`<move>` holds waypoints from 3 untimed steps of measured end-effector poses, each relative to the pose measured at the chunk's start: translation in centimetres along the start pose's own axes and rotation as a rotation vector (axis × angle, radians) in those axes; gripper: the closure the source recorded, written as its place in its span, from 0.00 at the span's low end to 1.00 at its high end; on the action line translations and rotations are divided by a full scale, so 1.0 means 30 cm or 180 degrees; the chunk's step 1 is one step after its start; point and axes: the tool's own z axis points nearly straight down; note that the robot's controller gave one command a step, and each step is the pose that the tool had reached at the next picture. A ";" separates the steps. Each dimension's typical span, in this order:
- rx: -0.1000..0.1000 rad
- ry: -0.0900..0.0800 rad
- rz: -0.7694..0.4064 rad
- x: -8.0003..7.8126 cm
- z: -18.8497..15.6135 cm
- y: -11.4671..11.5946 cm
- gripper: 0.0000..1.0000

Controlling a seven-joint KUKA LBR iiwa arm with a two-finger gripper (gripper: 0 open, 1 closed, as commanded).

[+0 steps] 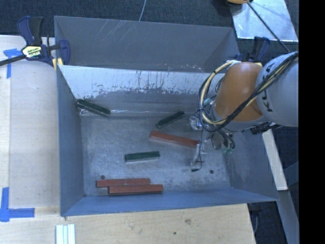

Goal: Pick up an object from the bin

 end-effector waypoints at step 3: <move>-0.0003 0.0018 0.0090 -0.100 -0.151 -0.058 1.00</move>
Offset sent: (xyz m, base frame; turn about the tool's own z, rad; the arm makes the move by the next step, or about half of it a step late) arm 0.0000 0.0000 0.0000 0.0000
